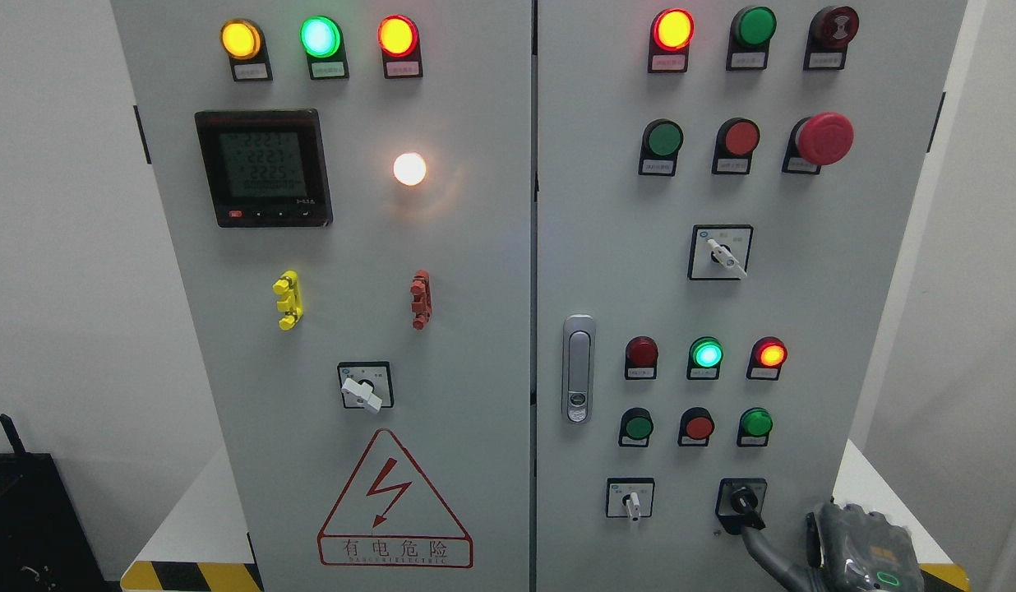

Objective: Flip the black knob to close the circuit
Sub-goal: 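Grip the black knob with the right hand and twist it, then release the knob and lower the right hand away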

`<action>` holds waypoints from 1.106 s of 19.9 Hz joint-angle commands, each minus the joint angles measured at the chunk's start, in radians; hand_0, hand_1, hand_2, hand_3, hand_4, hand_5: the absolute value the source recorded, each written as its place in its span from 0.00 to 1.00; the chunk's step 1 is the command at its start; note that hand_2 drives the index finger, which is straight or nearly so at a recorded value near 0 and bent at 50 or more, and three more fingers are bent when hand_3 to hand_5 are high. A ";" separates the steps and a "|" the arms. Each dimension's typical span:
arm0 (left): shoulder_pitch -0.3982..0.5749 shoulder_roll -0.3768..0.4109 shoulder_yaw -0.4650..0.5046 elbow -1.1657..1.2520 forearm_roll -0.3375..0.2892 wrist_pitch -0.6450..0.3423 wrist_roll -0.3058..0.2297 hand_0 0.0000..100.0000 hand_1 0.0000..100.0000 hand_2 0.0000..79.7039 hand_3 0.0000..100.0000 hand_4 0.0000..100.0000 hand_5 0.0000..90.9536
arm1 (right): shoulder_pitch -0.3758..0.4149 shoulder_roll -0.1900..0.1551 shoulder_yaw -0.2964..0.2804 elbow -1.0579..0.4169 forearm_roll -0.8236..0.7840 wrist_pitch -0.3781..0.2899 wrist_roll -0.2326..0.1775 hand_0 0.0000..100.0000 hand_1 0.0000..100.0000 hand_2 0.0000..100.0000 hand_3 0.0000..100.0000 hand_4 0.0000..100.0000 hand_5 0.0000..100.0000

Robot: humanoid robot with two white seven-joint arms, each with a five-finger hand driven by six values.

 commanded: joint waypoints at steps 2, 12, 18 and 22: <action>0.034 0.000 0.011 -0.034 0.008 0.000 0.000 0.00 0.00 0.00 0.05 0.03 0.00 | 0.004 0.001 -0.008 0.000 -0.015 0.002 -0.011 0.00 0.01 0.87 1.00 0.81 0.83; 0.034 0.000 0.011 -0.034 0.008 0.000 0.000 0.00 0.00 0.00 0.05 0.03 0.00 | 0.022 0.016 0.066 -0.003 -0.015 0.026 -0.049 0.00 0.02 0.87 1.00 0.81 0.84; 0.034 0.000 0.011 -0.034 0.008 0.000 0.000 0.00 0.00 0.00 0.05 0.03 0.00 | 0.044 0.018 0.057 -0.021 -0.054 0.025 -0.052 0.00 0.03 0.87 1.00 0.81 0.84; 0.034 0.000 0.011 -0.034 0.008 0.000 0.000 0.00 0.00 0.00 0.05 0.03 0.00 | 0.123 0.018 0.049 -0.119 -0.211 0.025 -0.083 0.00 0.03 0.80 1.00 0.82 0.82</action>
